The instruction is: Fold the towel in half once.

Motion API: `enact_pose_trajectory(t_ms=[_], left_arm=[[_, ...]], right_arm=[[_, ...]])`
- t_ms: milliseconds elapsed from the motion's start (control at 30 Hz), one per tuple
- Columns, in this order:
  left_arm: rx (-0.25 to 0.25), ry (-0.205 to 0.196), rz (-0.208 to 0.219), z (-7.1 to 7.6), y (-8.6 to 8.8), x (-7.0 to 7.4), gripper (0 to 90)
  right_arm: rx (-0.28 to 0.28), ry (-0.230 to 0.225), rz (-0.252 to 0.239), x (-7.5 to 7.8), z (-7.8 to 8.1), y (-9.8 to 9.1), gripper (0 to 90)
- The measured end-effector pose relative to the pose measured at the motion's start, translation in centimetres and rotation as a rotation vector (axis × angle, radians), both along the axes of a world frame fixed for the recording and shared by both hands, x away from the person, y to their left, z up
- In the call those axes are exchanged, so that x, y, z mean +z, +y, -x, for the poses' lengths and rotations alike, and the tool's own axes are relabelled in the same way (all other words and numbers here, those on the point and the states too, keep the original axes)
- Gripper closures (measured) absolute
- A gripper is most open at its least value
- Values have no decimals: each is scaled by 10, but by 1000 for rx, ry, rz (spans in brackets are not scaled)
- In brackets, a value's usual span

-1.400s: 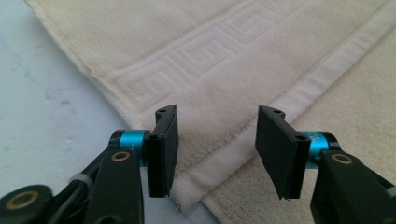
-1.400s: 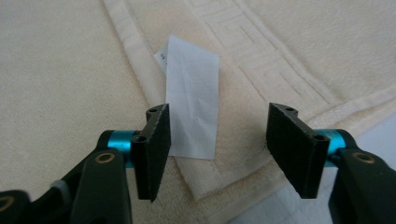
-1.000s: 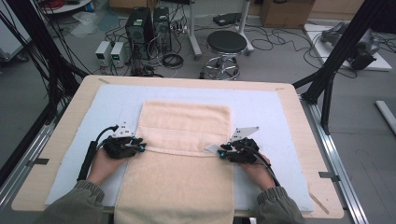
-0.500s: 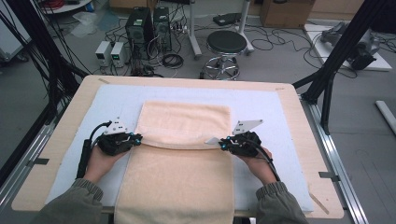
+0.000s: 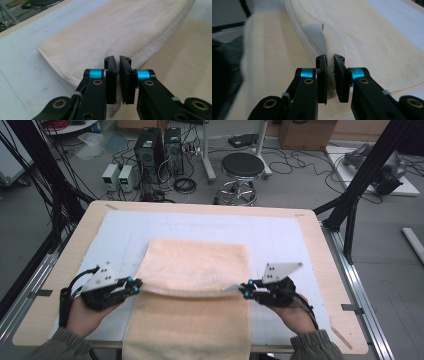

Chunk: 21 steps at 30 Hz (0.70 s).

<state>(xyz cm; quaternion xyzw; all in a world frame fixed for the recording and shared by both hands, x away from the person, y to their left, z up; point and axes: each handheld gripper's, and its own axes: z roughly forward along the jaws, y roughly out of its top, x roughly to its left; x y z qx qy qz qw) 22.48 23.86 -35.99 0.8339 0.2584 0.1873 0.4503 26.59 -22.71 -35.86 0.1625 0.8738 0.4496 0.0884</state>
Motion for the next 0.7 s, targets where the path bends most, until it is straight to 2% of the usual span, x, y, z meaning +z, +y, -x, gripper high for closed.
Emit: enact_pose_trajectory(t_ms=[67, 133, 200, 233, 300, 400, 467, 533, 633, 700], left_arm=[[-34, 11, 9, 28, 3, 1, 833], [-55, 20, 9, 50, 6, 0, 747], [-59, 35, 12, 61, 8, -3, 676], [-57, 26, 3, 62, 9, -4, 651], [-48, 24, -11, 57, 9, -8, 628], [-36, 24, -14, 45, 8, -13, 583], [-23, 18, -11, 36, 7, -16, 562], [-8, 3, -6, 24, 6, -18, 526], [18, -3, 23, 5, 4, -20, 483], [33, -8, 18, -9, 2, -22, 466]], right_arm=[[38, 6, -23, 4, 25, -3, 814], [80, 23, -32, 5, 46, -5, 736], [104, 29, -52, 4, 59, -9, 680], [102, 26, -51, 5, 63, -10, 665], [85, 19, -49, 5, 61, -13, 629], [42, 28, -51, 0, 47, -16, 587], [21, 36, -49, -4, 35, -15, 561], [-10, 26, -31, -8, 21, -13, 539], [-56, 26, -21, -14, -2, -11, 502], [-81, 21, -12, -17, -18, -9, 483]])
